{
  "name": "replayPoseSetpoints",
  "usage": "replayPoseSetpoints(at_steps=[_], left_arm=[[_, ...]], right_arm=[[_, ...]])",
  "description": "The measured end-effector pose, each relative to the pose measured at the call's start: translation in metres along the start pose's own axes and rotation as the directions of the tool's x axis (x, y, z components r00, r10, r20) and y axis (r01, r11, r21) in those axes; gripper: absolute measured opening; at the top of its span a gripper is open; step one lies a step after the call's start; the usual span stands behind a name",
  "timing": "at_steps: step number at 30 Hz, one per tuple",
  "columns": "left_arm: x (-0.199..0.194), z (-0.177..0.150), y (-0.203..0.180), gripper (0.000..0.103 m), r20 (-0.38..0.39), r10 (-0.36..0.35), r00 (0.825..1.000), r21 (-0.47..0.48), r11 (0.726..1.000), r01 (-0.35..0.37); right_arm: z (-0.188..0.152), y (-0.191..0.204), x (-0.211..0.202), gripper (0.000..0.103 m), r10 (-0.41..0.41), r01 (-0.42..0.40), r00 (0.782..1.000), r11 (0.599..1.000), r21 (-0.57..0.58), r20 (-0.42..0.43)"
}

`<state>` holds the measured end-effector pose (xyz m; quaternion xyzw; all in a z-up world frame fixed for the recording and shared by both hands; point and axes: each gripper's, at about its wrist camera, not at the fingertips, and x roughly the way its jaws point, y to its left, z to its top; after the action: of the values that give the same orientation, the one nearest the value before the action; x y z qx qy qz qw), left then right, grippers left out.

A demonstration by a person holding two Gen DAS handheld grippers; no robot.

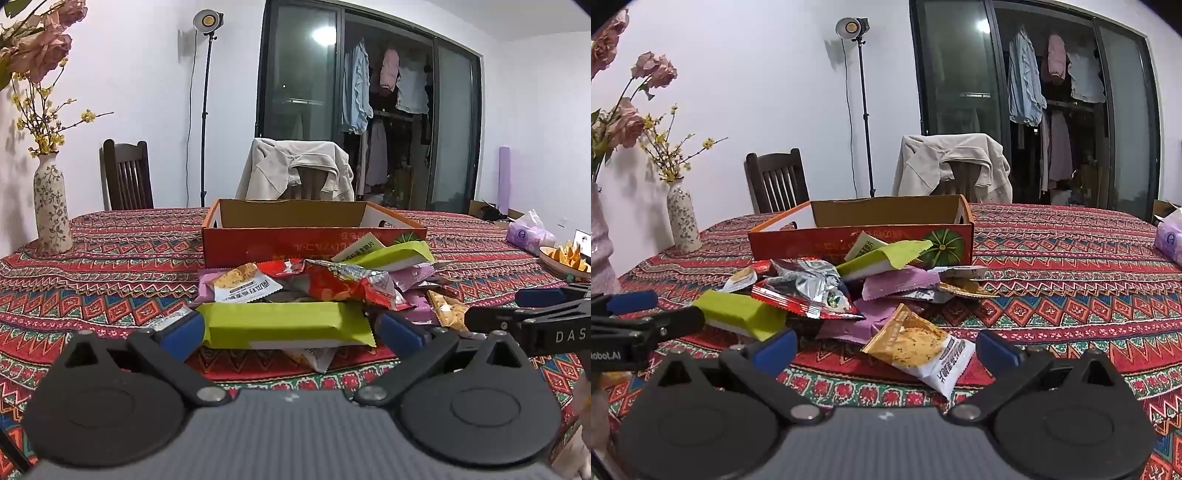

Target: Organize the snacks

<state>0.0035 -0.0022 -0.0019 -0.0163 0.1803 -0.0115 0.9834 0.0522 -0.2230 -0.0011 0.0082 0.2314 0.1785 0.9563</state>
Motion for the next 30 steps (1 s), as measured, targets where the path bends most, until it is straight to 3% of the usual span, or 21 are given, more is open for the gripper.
replayPoseSetpoints(at_steps=[30], left_arm=[[0.0018, -0.0019, 0.0028, 0.103, -0.002, -0.019, 1.0, -0.011, 1.0, 0.019]], right_arm=[[-0.0014, -0.0016, 0.003, 0.103, 0.002, -0.002, 1.0, 1.0, 0.014, -0.017]])
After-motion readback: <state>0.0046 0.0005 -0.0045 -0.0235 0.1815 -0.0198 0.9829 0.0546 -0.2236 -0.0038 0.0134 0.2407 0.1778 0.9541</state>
